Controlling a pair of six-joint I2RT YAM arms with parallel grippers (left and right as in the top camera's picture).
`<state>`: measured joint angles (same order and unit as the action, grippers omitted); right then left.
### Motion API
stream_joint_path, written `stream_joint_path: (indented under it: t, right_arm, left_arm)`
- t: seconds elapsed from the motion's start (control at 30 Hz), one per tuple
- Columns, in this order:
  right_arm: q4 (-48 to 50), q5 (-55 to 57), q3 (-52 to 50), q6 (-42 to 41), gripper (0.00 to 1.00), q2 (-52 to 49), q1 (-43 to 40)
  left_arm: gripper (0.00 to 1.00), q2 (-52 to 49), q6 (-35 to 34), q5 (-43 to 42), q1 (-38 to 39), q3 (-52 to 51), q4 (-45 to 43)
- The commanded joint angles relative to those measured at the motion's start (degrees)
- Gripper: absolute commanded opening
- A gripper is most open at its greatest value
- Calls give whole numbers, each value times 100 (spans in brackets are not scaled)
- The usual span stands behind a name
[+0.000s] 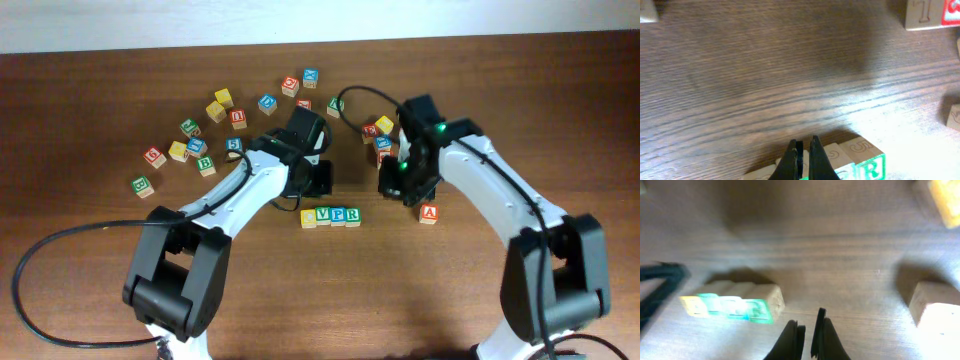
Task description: Spell out CVPR
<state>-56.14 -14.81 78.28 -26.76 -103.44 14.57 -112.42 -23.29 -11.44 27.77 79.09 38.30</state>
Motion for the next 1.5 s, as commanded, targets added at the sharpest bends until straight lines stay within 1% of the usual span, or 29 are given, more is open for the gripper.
stream_joint_path:
  t: [0.0,0.13,0.2,0.33,0.7,0.77,0.83,0.87,0.97,1.03,1.07,1.1,1.13,1.17,1.23,1.3,1.37,1.4,1.47]
  right_arm:
    - [-807,557,798,225,4,450,-396]
    - [-1338,494,1274,566,4,570,-1082]
    - [-1419,496,1274,708,4,568,-1370]
    - [-1462,498,1274,796,4,568,-1698]
    - [-1464,496,1241,855,4,557,-1683]
    - [-1458,496,1060,855,4,557,-1683]
    - [-1434,485,870,855,4,557,-1670]
    - [-1340,442,640,855,4,557,-1591]
    - [-863,214,61,833,4,557,-1217]
    - [-321,105,-337,566,4,557,-898]
    - [-37,107,-520,393,4,555,-732]
    - [398,111,-798,197,4,555,-435]
    - [616,136,-933,120,4,538,-238]
    - [745,236,-1008,-9,4,498,-66]
    - [866,398,-1025,-120,4,334,212]
    - [1073,393,-1025,-197,4,133,391]
    - [1143,387,-1025,-293,4,-24,468]
    - [1182,306,-1025,-293,4,-111,472]
    - [1191,175,-1025,-291,4,-197,472]
  left_arm:
    - [0,-52,-114,138,-55,72,-15]
    - [0,-155,-114,24,-55,72,35]
    - [0,-275,-111,-236,-17,72,94]
    - [0,-448,-111,-254,155,72,118]
    - [0,-446,-107,-229,212,87,94]
    - [0,-444,63,-227,138,332,125]
    - [0,-444,92,-225,20,673,304]
    - [0,-444,92,-227,-168,1054,601]
    - [0,-444,109,-229,-691,1480,1335]
    - [0,-455,160,-227,-901,1432,1829]
    - [0,-457,374,-221,-962,1379,2041]
    - [0,-459,522,35,-1012,1338,2352]
    - [0,-459,522,310,-1034,1325,2529]
    - [0,-459,522,470,-1038,1322,2671]
    - [0,-459,562,525,-1036,1187,2957]
    - [0,-459,560,476,-1027,931,2850]
    - [0,-459,560,197,-1016,634,2671]
    - [0,-459,560,-24,-988,339,2437]
    - [0,-459,560,-109,-927,103,2210]
